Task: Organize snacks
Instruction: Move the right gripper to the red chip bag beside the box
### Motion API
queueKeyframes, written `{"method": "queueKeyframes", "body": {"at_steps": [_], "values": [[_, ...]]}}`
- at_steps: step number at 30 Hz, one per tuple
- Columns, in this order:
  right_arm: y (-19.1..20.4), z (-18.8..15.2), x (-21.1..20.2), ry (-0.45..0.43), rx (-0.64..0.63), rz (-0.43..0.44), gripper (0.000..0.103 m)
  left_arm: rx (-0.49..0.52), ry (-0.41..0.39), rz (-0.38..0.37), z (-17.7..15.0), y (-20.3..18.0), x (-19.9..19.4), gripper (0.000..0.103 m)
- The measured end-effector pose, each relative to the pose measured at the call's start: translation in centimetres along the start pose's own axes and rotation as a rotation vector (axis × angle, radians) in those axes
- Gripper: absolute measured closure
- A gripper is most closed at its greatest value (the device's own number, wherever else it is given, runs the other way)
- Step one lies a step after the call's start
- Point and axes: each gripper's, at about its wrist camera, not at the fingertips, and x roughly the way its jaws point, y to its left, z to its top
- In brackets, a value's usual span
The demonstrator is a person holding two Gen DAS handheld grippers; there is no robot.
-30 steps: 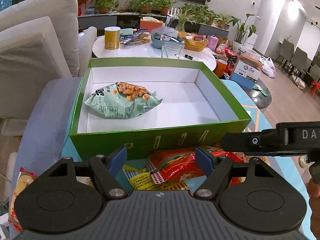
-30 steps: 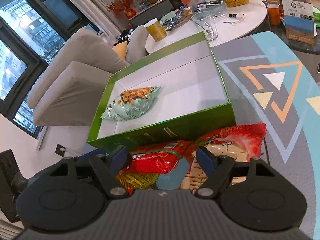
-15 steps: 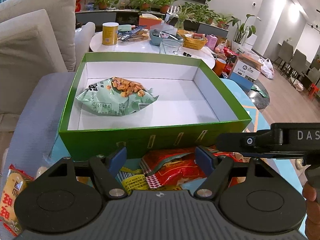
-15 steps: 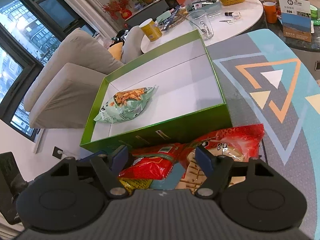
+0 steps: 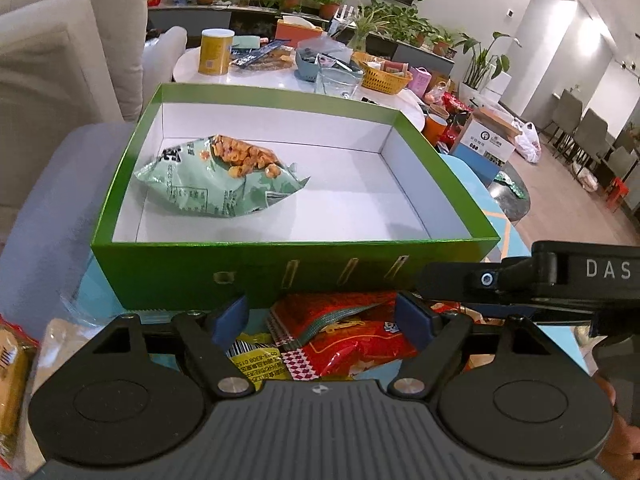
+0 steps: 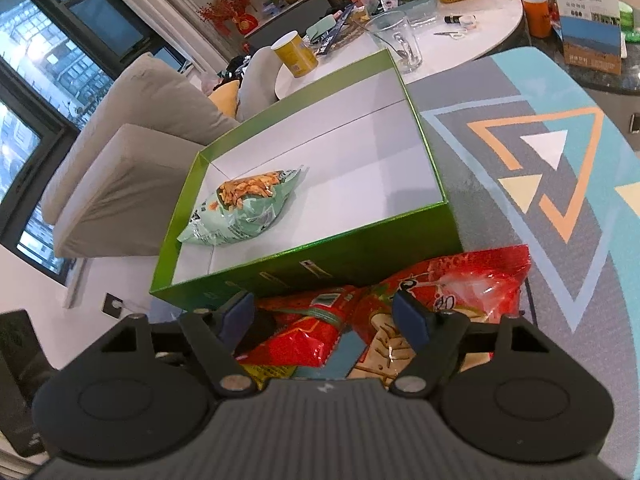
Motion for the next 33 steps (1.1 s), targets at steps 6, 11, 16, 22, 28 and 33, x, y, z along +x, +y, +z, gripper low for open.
{"method": "queueKeyframes", "body": {"at_steps": [6,11,16,22,28,33], "values": [[-0.1,0.1,0.1,0.003,0.002,0.0,0.015,-0.001,-0.018,-0.017,-0.4,0.1,0.2,0.025],[-0.3,0.1,0.4,0.004,0.01,0.002,0.015,0.004,-0.033,-0.079,-0.8,0.1,0.4,0.04],[-0.4,0.4,0.4,0.022,0.014,0.002,0.016,0.014,-0.011,-0.085,-0.8,0.0,0.6,0.039],[-1.3,1.6,0.8,0.102,0.047,0.048,0.013,0.03,0.008,-0.092,-0.9,-0.2,0.7,0.038],[-1.1,1.8,1.0,0.172,-0.017,0.009,0.008,0.002,0.045,-0.109,-1.5,0.9,0.5,0.034],[-1.5,2.0,0.5,0.152,0.022,0.053,0.008,0.019,0.032,-0.104,-1.9,0.8,0.2,0.034]]}}
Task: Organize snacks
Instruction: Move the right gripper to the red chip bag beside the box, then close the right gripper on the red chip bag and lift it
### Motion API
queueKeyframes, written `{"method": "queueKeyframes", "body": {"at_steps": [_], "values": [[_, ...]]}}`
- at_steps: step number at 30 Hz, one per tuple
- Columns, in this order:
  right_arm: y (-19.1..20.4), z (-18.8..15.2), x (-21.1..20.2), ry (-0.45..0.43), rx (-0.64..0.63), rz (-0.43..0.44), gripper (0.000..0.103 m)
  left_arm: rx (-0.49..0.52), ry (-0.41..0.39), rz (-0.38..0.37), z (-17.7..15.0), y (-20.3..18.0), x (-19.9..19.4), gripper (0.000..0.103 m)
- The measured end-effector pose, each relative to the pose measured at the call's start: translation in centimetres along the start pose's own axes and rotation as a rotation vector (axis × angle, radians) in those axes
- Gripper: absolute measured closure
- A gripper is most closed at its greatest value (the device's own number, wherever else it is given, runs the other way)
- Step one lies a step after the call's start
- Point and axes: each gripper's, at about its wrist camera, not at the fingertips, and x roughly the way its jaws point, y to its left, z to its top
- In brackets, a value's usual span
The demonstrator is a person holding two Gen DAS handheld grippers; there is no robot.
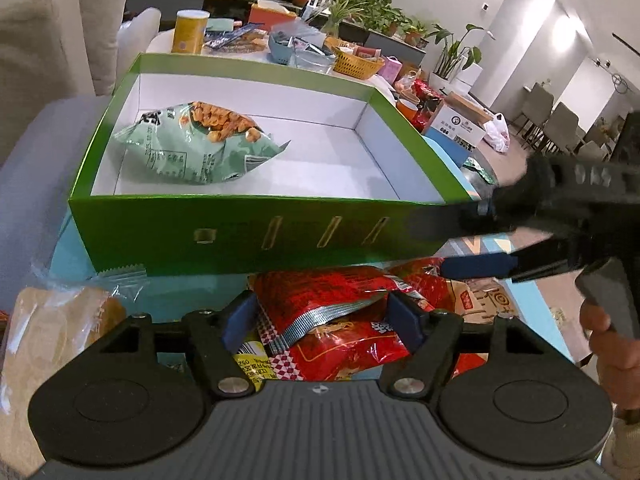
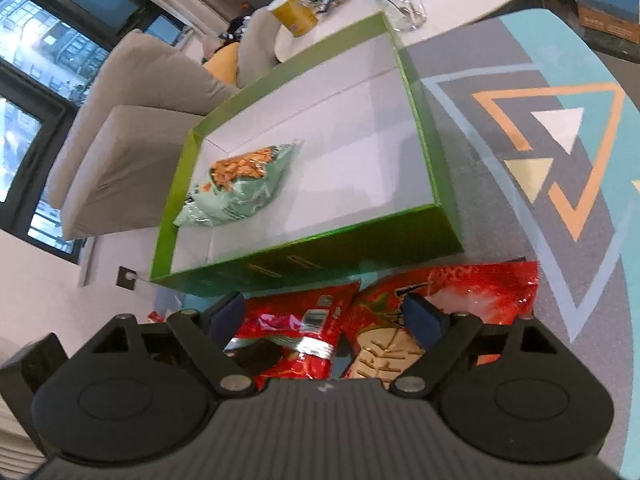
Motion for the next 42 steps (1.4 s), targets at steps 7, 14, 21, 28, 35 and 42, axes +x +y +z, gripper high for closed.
{"method": "queueKeyframes", "body": {"at_steps": [7,14,21,28,35,42], "values": [[1.5,-0.2,0.9,0.017,-0.043,0.046,0.007,0.004,-0.008,0.001,-0.2,-0.1,-0.1,0.035],[1.5,0.4,2.8,0.066,-0.037,0.051,0.007,0.036,-0.019,0.019,-0.3,-0.6,-0.1,0.036],[2.0,0.3,4.1,0.1,-0.072,0.035,0.006,0.049,-0.027,0.014,-0.6,-0.9,-0.2,0.04],[2.2,-0.5,4.0,0.055,-0.117,-0.029,0.027,0.052,-0.032,0.016,-0.7,-1.0,-0.2,0.044],[1.4,-0.8,3.5,0.018,-0.084,-0.022,0.039,0.066,-0.042,0.012,-0.8,-1.3,-0.4,0.049],[1.6,-1.2,3.2,-0.008,-0.074,-0.014,0.052,0.076,-0.05,0.019,-0.7,-1.7,-0.7,0.052]]}}
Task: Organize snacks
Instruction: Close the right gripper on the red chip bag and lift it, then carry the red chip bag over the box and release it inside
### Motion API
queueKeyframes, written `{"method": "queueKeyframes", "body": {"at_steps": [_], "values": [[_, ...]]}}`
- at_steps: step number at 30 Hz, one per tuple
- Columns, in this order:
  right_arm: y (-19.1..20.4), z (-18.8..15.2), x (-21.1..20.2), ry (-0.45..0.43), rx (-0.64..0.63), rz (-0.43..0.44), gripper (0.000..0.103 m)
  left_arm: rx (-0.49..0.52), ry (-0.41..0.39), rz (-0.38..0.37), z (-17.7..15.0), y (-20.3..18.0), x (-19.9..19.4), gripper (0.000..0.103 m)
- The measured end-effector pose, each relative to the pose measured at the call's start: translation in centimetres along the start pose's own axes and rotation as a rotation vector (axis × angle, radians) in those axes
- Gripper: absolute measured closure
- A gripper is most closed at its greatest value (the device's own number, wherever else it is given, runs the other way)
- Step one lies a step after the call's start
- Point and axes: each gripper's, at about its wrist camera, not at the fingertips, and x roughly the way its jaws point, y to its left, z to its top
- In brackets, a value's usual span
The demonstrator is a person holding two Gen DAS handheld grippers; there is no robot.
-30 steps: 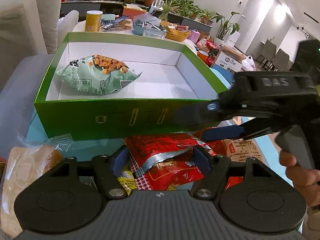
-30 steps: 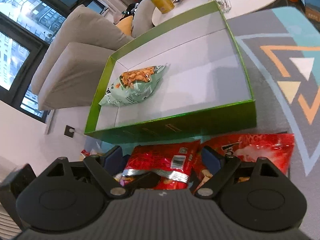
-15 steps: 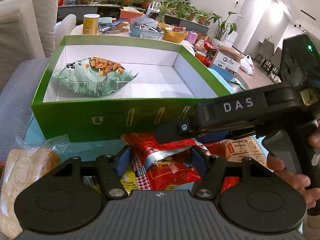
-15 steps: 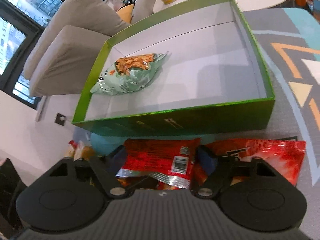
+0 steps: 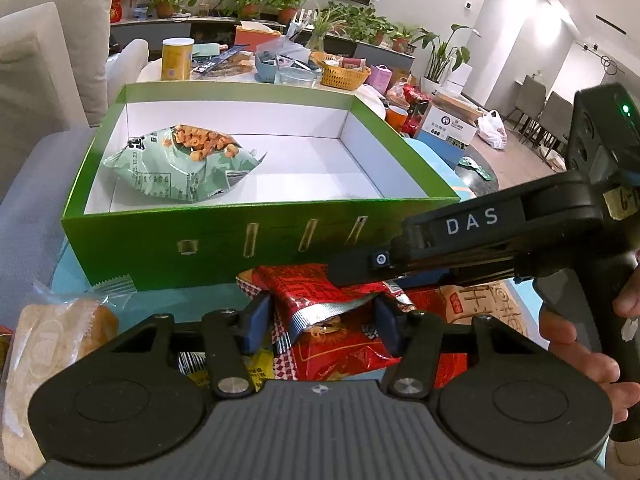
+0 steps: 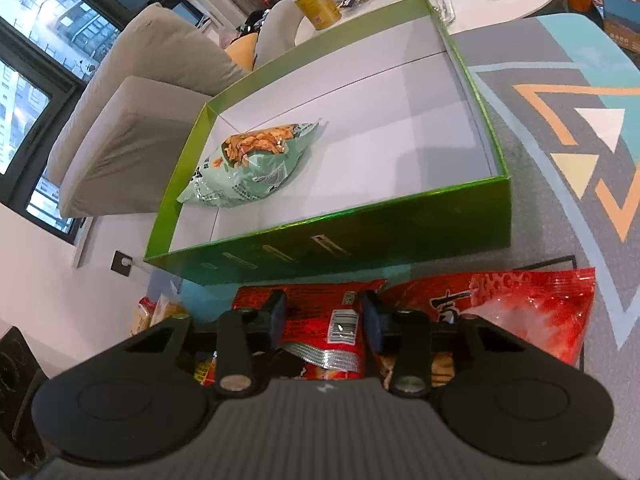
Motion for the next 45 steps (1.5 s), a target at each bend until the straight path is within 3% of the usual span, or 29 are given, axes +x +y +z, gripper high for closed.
{"method": "queueKeyframes", "body": {"at_steps": [25,45], "values": [[2.0,0.1,-2.9,-0.072,-0.006,0.015,0.055,0.027,-0.072,-0.007,1.4,-1.0,-3.2,0.053],[4.7,2.1,-4.7,-0.136,-0.059,0.043,0.054,0.064,-0.158,0.012,4.3,-1.3,-5.4,0.053]]}}
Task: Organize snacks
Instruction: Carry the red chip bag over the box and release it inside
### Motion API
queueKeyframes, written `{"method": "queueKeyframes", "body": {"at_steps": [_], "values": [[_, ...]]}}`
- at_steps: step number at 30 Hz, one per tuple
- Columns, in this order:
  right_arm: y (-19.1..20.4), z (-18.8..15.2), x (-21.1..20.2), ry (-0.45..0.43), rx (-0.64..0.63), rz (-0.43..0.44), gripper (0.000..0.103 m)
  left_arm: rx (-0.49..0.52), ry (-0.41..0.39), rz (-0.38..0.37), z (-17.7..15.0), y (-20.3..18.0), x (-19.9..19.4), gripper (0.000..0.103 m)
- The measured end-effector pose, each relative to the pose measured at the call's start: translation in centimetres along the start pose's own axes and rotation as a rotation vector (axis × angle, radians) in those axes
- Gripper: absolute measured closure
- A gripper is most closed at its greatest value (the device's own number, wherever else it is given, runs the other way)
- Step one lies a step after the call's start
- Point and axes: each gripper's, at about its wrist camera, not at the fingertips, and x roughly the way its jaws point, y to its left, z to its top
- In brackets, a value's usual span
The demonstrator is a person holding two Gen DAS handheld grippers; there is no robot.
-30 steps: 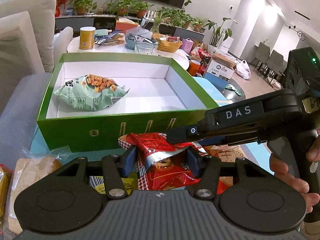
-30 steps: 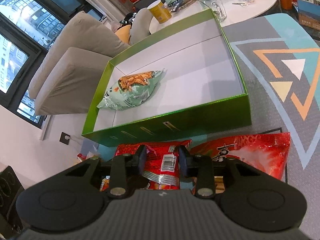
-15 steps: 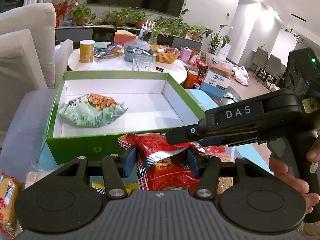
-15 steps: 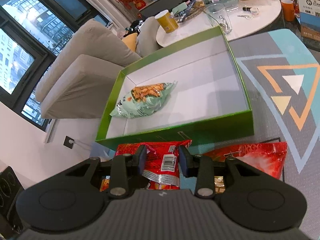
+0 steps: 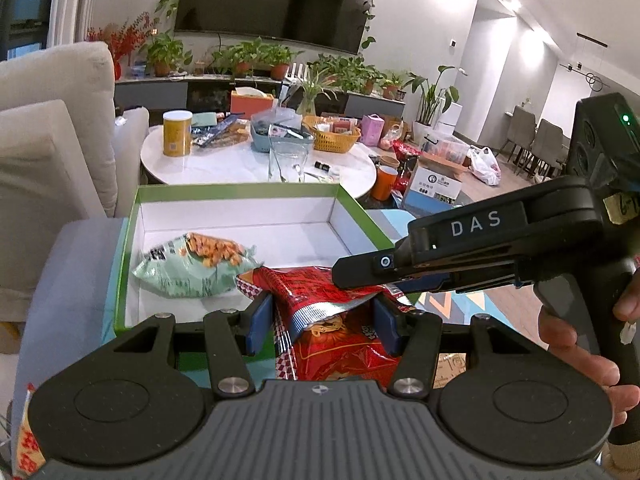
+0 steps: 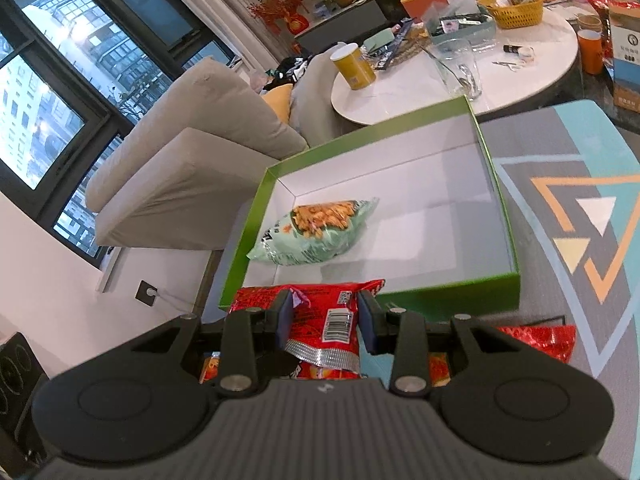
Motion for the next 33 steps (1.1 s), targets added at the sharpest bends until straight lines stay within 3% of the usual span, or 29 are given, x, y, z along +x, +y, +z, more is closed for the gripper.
{"method": "queueKeyframes", "body": {"at_steps": [33], "values": [[1.1,5.8,3.3,-0.021,-0.03,0.032,0.052,0.026,-0.038,0.015,4.6,4.0,3.7,0.053]]}}
